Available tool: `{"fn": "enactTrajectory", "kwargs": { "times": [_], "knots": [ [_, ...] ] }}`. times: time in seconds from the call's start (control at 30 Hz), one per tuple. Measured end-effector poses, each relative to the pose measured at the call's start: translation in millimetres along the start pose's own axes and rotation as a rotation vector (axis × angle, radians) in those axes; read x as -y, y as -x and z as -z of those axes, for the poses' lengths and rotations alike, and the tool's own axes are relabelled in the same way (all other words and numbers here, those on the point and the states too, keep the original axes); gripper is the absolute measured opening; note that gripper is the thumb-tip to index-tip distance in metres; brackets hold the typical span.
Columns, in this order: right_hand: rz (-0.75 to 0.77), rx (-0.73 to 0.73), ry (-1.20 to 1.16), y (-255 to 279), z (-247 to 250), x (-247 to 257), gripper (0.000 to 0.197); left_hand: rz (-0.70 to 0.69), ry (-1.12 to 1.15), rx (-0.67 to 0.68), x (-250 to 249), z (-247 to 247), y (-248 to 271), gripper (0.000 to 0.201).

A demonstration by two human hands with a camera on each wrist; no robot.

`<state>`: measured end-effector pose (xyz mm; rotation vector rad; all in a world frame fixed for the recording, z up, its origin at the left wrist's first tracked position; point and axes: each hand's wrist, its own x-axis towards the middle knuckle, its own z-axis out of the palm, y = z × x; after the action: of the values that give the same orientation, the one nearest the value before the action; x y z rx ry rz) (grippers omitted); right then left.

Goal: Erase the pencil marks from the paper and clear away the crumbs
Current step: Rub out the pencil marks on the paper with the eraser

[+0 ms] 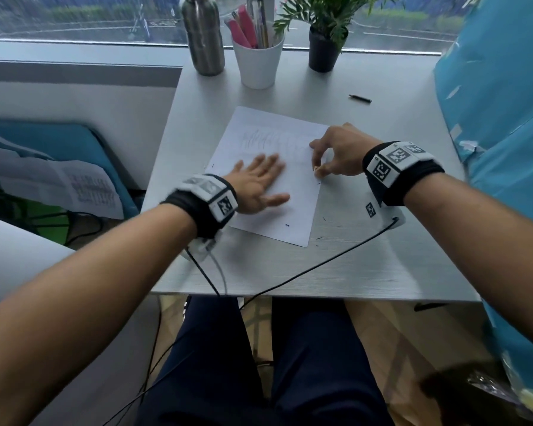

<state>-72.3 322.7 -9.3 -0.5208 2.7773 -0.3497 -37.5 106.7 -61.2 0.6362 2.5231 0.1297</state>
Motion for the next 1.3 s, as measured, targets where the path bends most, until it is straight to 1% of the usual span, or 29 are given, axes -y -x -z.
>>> {"fn": "enactTrajectory", "kwargs": {
  "times": [0.07,0.13,0.17,0.2,0.27,0.3,0.33,0.4,0.43,0.5,0.57,0.63,0.67,0.73,0.77,0.8,0.87,0.9,0.93,1.0,1.03,1.07,1.13,1.17,1.2,1.27,1.3],
  "knots": [
    [-0.019,0.001,-0.014,0.5,-0.2,-0.9,0.013,0.123,0.010,0.004,18.8,7.2,2.3,0.099],
    [-0.024,-0.002,-0.018,0.7,-0.7,-1.9,0.013,0.188,-0.012,-0.014,29.8,9.2,7.0,0.117],
    [-0.023,-0.004,-0.016,0.8,-1.5,-1.6,0.013,0.178,-0.021,-0.044,30.7,9.0,9.0,0.123],
    [-0.021,-0.006,-0.010,1.1,-2.0,-0.6,0.013,0.126,-0.013,-0.083,28.9,9.1,9.9,0.125],
    [-0.022,-0.013,0.005,0.6,-2.9,0.4,0.012,-0.042,0.053,-0.135,19.7,11.1,8.3,0.118],
    [-0.026,-0.021,0.014,0.3,-2.4,0.4,0.012,-0.093,0.084,-0.121,14.1,12.2,6.6,0.114],
    [-0.026,-0.033,0.033,-0.2,-2.8,0.9,0.012,-0.102,0.091,-0.087,9.1,12.4,4.7,0.112],
    [-0.003,-0.092,0.071,-0.2,-7.3,6.3,0.011,-0.056,0.048,-0.018,3.5,11.1,-0.6,0.115],
    [0.017,-0.130,0.046,0.0,-11.5,11.7,0.012,-0.033,0.031,0.004,2.6,11.0,-2.9,0.116],
    [0.026,-0.171,-0.084,-0.5,-19.9,21.7,0.012,-0.011,0.032,0.024,2.6,11.1,-5.1,0.119],
    [-0.046,-0.199,-0.168,-4.0,-24.1,24.9,0.012,-0.003,0.031,0.028,2.3,11.8,-5.3,0.120],
    [-0.098,-0.227,-0.185,-4.3,-28.9,26.4,0.012,-0.001,0.032,0.033,1.0,11.8,-5.9,0.121],
    [-0.070,-0.209,-0.179,-2.4,-33.1,29.2,0.012,0.002,0.035,0.036,1.0,11.6,-5.7,0.121],
    [0.025,-0.098,-0.147,4.4,-37.6,40.0,0.011,-0.001,0.044,0.045,2.1,11.4,-5.6,0.122],
    [0.039,-0.059,-0.136,4.9,-35.2,41.2,0.012,-0.002,0.046,0.043,2.9,11.6,-5.9,0.122],
    [0.018,-0.064,-0.141,2.6,-30.3,37.1,0.013,-0.002,0.049,0.040,2.9,11.2,-6.2,0.122],
    [-0.064,-0.140,-0.175,-2.0,-20.8,25.1,0.016,-0.001,0.050,0.031,0.5,11.3,-6.5,0.120],
    [-0.081,-0.158,-0.181,-2.0,-20.7,23.5,0.017,0.001,0.049,0.028,-0.1,11.3,-6.4,0.120],
    [-0.060,-0.141,-0.183,-0.1,-23.7,26.0,0.015,0.002,0.049,0.031,0.2,11.7,-6.2,0.120],
    [0.040,-0.047,-0.171,8.6,-32.7,36.5,0.012,-0.002,0.056,0.040,1.5,11.3,-6.5,0.122],
    [0.061,-0.027,-0.163,10.7,-33.7,37.5,0.012,-0.004,0.053,0.037,2.6,11.7,-7.0,0.122],
    [0.037,-0.046,-0.166,9.4,-32.0,32.6,0.012,-0.004,0.052,0.035,2.8,11.5,-6.8,0.122],
    [-0.049,-0.142,-0.220,8.5,-27.2,18.8,0.012,-0.004,0.049,0.028,1.2,10.9,-7.7,0.121],
    [-0.064,-0.167,-0.236,10.1,-28.7,17.3,0.011,-0.003,0.047,0.025,1.3,10.8,-7.8,0.121],
    [-0.054,-0.144,-0.247,15.7,-32.6,20.9,0.009,-0.005,0.046,0.027,1.7,10.3,-7.8,0.121],
    [0.033,-0.020,-0.236,31.3,-42.2,34.9,0.007,-0.013,0.043,0.032,3.3,10.4,-7.5,0.122],
    [0.060,0.014,-0.225,34.5,-42.8,36.5,0.008,-0.014,0.042,0.030,3.7,11.1,-7.1,0.122]
  ]
}}
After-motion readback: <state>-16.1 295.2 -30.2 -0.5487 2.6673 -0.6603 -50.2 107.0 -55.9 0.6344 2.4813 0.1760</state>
